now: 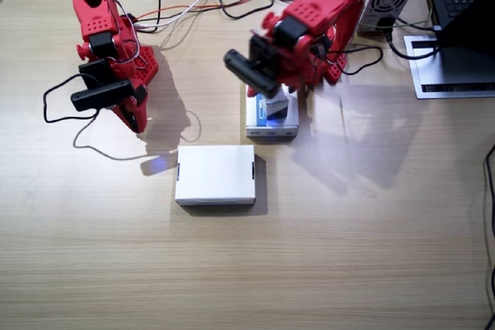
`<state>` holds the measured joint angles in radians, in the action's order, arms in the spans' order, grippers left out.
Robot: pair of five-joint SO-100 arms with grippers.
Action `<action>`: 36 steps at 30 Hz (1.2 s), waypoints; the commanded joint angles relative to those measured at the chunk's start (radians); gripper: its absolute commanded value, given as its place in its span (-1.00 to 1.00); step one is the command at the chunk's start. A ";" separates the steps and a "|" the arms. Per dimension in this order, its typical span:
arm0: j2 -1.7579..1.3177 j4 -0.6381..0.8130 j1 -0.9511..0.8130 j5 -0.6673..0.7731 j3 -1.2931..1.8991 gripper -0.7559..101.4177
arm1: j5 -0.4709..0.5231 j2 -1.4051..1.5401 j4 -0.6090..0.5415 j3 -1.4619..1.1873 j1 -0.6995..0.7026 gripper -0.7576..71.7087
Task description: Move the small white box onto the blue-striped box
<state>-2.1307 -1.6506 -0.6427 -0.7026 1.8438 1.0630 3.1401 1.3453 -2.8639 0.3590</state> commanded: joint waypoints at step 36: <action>-1.141 0.442 0.667 -0.486 1.195 -0.99 | 0.442 0.028 0.144 0.012 -0.451 -0.97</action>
<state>-3.2474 -1.2134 0.0061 -1.1674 3.0542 1.5401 3.1401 1.4650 -2.8639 -0.0752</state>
